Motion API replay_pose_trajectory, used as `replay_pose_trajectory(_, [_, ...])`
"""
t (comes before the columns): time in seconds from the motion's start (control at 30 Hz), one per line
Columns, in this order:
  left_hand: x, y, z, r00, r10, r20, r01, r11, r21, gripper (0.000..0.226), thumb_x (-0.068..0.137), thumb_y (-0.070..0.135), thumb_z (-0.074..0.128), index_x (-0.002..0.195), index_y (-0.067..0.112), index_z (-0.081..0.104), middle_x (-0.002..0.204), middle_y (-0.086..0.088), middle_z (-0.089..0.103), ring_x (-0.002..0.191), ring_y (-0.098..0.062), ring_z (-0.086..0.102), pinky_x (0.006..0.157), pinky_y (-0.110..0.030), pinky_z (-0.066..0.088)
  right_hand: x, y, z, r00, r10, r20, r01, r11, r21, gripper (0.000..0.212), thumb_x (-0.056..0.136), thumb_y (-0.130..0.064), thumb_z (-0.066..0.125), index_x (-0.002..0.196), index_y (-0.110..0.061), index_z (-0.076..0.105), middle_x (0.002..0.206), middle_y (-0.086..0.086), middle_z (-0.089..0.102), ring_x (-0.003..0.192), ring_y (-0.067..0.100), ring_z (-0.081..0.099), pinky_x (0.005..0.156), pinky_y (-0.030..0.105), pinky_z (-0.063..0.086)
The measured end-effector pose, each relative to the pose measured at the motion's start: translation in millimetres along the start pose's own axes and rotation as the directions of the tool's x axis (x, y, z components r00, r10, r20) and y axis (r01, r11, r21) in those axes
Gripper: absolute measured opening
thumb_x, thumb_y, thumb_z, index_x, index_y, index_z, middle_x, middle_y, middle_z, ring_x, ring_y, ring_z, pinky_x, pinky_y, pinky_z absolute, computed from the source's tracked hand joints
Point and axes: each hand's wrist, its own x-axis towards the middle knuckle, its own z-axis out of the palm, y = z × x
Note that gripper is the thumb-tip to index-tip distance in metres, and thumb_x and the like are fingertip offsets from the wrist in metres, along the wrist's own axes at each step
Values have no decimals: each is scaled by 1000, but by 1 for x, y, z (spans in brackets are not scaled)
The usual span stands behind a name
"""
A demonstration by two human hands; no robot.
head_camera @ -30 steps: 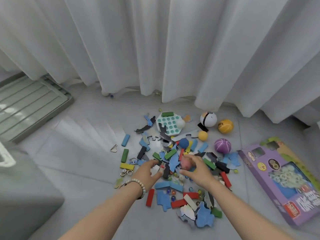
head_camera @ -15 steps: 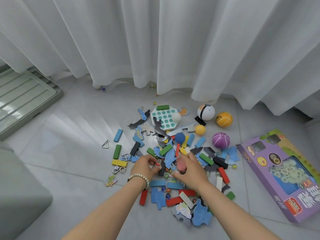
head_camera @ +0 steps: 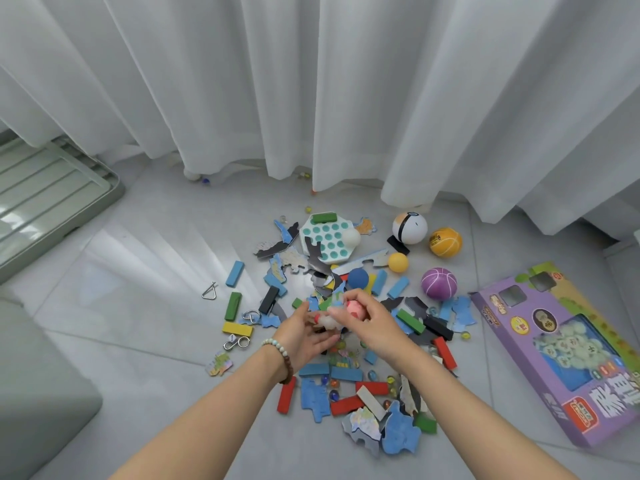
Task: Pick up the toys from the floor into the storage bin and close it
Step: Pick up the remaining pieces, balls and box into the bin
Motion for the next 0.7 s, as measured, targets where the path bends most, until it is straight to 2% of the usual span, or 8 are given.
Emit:
replay_pose_trajectory(0.07, [1, 6, 0, 997, -40, 59, 44, 997, -68, 46, 98, 46, 34, 106, 5, 54, 107, -18, 60, 86, -28, 63, 61, -32, 60, 2, -3, -1, 998, -52, 21, 52, 998, -24, 21, 87, -32, 64, 92, -13, 59, 86, -6, 53, 73, -1, 49, 69, 11, 43])
replay_pose_trajectory(0.13, [0, 14, 1, 998, -43, 51, 47, 996, -75, 41, 96, 46, 40, 100, 9, 56, 100, -14, 61, 77, -24, 61, 55, -31, 59, 8, -3, -5, 998, -45, -45, 44, 999, -13, 17, 88, -33, 61, 86, -17, 58, 79, -6, 52, 70, 6, 48, 69, 16, 42])
replay_pose_trajectory(0.23, [2, 23, 2, 998, 55, -30, -49, 984, 170, 27, 94, 40, 49, 94, 14, 55, 91, -6, 60, 63, -14, 58, 49, -22, 55, 24, 5, -16, 972, 22, -232, -41, 996, -78, 19, 87, -27, 64, 78, -17, 50, 70, -7, 48, 58, 6, 45, 56, 14, 39])
replay_pose_trajectory(0.3, [5, 30, -1, 987, 133, -90, -101, 950, 297, 24, 93, 38, 52, 93, 14, 54, 85, -2, 62, 50, -9, 56, 46, -19, 52, 35, 11, -22, 946, 57, -318, -113, 981, -159, 25, 83, -31, 68, 78, -19, 47, 76, -4, 49, 62, 10, 45, 57, 22, 38])
replay_pose_trajectory(0.37, [7, 39, -6, 978, 176, -114, -126, 929, 348, 24, 92, 38, 53, 92, 14, 54, 81, -1, 63, 39, -5, 55, 44, -18, 51, 44, 12, -23, 932, 91, -350, -167, 967, -193, 28, 80, -34, 71, 90, -19, 50, 91, -4, 50, 79, 15, 47, 65, 29, 37])
replay_pose_trajectory(0.43, [6, 48, -9, 974, 190, -122, -136, 926, 353, 22, 93, 36, 53, 89, 14, 53, 80, -1, 63, 37, -5, 53, 43, -18, 51, 53, 11, -22, 920, 113, -375, -201, 958, -206, 36, 80, -34, 72, 104, -19, 49, 103, -3, 49, 91, 17, 46, 71, 30, 36])
replay_pose_trajectory(0.53, [5, 58, -13, 971, 197, -137, -135, 920, 367, 21, 92, 35, 54, 87, 14, 54, 80, -1, 63, 40, -7, 53, 45, -19, 52, 66, 10, -20, 893, 142, -428, -258, 939, -226, 50, 79, -37, 71, 117, -24, 43, 106, 1, 52, 91, 21, 50, 69, 31, 39])
replay_pose_trajectory(0.7, [0, 71, -19, 962, 226, -155, -150, 908, 390, 20, 91, 33, 56, 91, 13, 56, 81, -3, 63, 48, -9, 54, 43, -19, 52, 79, 12, -20, 863, 155, -481, -352, 868, -351, 48, 85, -38, 64, 125, -26, 42, 116, 4, 59, 100, 29, 57, 74, 35, 47])
